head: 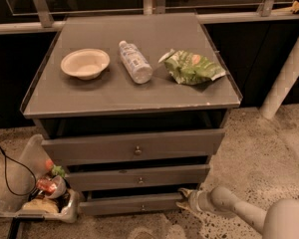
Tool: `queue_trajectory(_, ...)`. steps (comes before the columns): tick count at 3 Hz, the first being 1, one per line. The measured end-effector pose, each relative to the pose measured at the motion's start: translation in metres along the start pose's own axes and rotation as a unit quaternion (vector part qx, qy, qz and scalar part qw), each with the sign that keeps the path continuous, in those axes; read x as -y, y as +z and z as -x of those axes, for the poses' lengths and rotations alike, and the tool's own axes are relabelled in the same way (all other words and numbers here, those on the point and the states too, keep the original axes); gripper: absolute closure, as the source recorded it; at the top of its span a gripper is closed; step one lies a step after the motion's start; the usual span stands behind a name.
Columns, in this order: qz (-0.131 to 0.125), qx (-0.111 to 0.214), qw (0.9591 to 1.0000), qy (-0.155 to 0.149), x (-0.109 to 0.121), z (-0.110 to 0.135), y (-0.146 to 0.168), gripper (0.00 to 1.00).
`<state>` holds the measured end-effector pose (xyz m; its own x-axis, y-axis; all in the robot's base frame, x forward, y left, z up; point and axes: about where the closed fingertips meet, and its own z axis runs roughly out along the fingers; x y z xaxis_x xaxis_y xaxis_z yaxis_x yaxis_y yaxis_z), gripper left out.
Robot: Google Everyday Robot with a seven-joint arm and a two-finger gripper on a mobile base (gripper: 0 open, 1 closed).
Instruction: Open bottom drawer
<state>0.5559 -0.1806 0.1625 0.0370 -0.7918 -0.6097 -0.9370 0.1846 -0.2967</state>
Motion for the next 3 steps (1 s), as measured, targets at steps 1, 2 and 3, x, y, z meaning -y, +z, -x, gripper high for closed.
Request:
queue_trajectory(1,0.0,0.0,1.0,0.0,0.0,-0.0003,-0.0022,1.0)
queue_trajectory(2,0.0,0.0,1.0,0.003,-0.0074,-0.0044,-0.0077,1.0)
queue_trajectory(3,0.0,0.0,1.0,0.003,-0.0068,-0.0035,-0.01,0.82)
